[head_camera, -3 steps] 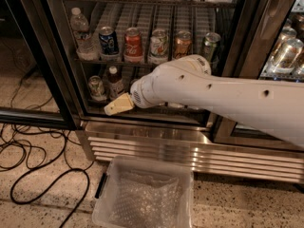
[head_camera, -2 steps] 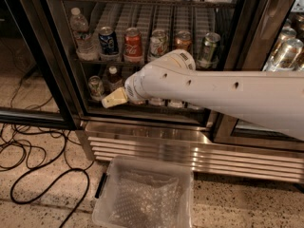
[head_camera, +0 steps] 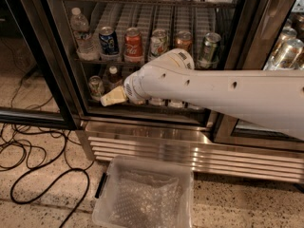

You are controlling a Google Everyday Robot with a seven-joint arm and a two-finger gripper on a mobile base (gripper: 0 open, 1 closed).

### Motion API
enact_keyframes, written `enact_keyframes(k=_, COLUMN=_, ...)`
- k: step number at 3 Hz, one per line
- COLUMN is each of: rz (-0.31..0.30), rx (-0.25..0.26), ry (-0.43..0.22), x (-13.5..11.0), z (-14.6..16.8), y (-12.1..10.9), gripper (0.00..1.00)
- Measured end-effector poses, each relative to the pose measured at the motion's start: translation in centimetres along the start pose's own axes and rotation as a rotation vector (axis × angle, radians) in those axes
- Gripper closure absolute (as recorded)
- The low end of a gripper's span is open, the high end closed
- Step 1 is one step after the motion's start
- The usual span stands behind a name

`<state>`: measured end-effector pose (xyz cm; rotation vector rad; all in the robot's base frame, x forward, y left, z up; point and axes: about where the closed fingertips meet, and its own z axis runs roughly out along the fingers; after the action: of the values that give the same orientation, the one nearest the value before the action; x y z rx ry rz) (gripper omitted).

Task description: Pick pepsi can from middle shelf of fridge

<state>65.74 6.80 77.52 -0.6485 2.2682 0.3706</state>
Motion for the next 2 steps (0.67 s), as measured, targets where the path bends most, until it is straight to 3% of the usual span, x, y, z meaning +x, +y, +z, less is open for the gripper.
enact_keyframes(k=1, rz=0.021, rx=0.002, ry=-0.059, x=-0.9, z=1.1, y=0.2, gripper=0.0)
enact_keyframes(k=2, rz=0.019, rx=0.017, ry=-0.179, x=-4.6, z=2.9, y=-0.6, gripper=0.0)
